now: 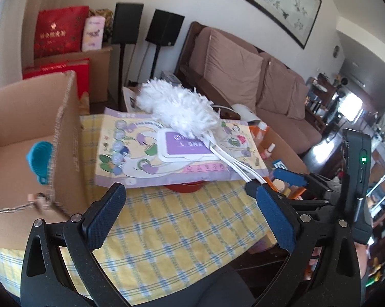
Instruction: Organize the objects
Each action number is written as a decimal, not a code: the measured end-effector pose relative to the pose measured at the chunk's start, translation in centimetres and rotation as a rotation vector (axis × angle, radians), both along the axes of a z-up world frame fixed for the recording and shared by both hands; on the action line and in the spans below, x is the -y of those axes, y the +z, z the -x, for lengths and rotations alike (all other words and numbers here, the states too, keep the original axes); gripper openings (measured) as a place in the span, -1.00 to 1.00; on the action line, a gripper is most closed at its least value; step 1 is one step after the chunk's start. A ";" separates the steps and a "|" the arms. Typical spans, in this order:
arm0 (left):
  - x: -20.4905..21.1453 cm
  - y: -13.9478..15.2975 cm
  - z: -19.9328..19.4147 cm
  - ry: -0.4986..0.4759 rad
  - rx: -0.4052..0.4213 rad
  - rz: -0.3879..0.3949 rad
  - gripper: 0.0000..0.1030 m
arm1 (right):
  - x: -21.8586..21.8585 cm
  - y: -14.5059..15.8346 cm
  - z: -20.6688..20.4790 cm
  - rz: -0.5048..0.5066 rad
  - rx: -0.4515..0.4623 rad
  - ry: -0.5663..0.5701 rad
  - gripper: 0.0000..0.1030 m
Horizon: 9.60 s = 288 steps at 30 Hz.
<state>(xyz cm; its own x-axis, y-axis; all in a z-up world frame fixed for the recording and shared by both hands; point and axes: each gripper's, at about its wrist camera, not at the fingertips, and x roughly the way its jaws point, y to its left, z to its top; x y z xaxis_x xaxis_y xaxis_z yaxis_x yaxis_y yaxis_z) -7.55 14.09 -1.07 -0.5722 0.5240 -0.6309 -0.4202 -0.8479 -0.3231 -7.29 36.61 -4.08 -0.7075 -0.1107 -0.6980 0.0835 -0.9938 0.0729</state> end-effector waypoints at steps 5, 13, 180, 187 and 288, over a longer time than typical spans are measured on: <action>-1.5 -1.6 1.9 -0.025 0.082 -0.040 0.96 | -0.2 -1.1 1.1 0.014 0.017 0.005 0.39; -3.8 -3.6 4.5 -0.050 0.164 -0.066 0.96 | -0.6 -2.2 2.3 0.030 0.045 0.002 0.19; 14.0 2.6 1.6 0.298 -0.015 -0.326 -0.84 | 17.6 4.6 -1.6 0.062 -0.134 0.610 -0.85; 17.6 0.9 2.3 0.415 -0.001 -0.366 -0.83 | 21.7 4.8 -0.3 0.020 -0.112 0.724 -0.85; 3.3 0.6 -1.5 0.161 -0.130 0.083 0.86 | -2.6 4.0 3.0 0.162 -0.074 0.022 0.85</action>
